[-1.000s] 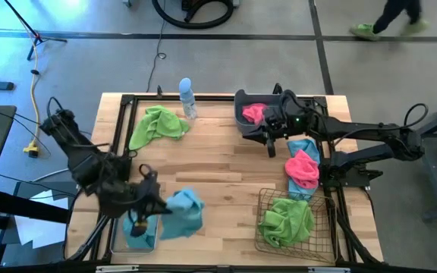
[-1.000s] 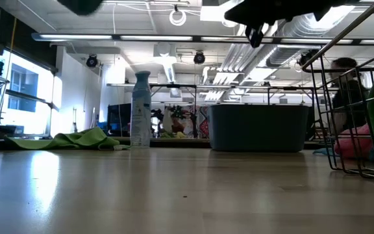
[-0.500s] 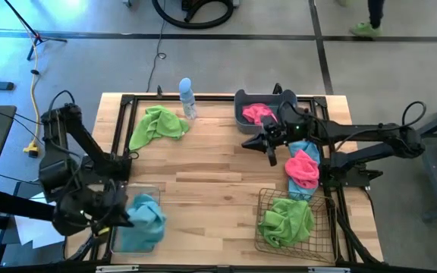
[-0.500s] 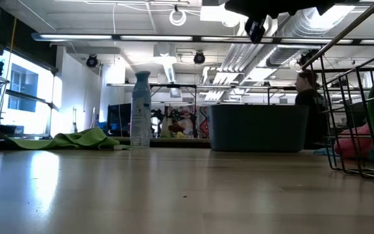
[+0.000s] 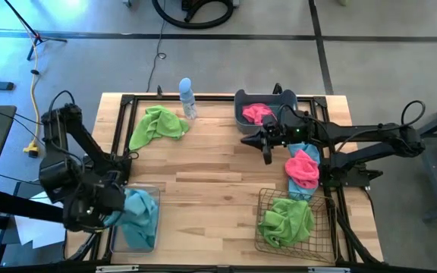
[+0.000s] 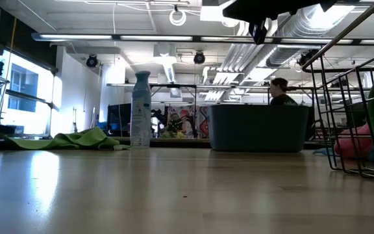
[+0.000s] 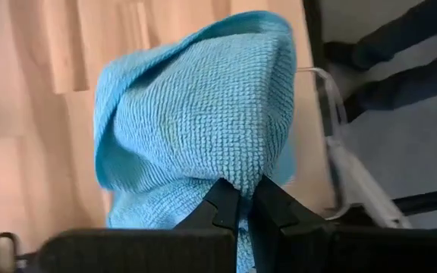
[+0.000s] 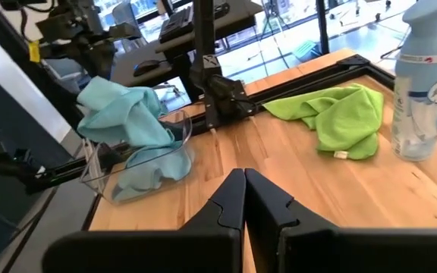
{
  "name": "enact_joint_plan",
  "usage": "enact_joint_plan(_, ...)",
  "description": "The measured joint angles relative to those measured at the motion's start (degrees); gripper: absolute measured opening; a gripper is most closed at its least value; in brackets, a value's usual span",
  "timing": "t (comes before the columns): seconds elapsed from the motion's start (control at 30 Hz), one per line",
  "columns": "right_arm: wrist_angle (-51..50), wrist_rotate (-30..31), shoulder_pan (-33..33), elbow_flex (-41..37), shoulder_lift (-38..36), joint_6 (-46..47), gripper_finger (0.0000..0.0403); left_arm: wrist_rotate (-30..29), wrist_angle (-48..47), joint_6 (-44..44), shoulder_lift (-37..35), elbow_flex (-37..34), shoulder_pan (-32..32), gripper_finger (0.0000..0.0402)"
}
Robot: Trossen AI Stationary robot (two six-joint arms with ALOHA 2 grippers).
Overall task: Sort microfiber towel by color & place in baskets
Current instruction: Put the top left blue microfiber towel into the transparent bin
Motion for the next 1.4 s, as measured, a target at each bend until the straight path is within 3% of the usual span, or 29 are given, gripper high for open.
enact_joint_plan(0.63, 0.0, 1.1, 0.0, 0.0, 0.0, 0.0, 0.0000, 25.2, -8.4, 22.0, 17.9, 0.0, 15.1, 0.0000)
enact_joint_plan(0.8, -0.1, 0.8, 0.0, 0.0, 0.0, -0.1, 0.0000, 24.8, -8.3, 28.2, 21.9, 1.4, 20.3, 0.0000)
enact_joint_plan(0.97, -0.6, 0.6, 0.0, 0.0, 0.0, -0.5, 0.0000, 18.2, -3.8, 31.6, 24.8, 4.5, 23.4, 0.0000)
enact_joint_plan(1.13, -1.4, -0.1, 0.0, 0.0, 0.0, -0.5, 0.0000, 15.0, 1.5, 28.2, 24.8, 4.7, 23.1, 0.0000)
enact_joint_plan(1.4, -1.9, -0.3, 0.0, 0.0, 0.0, -0.5, 0.0000, 5.5, 10.2, 19.1, 24.8, 4.7, 17.6, 0.0000)
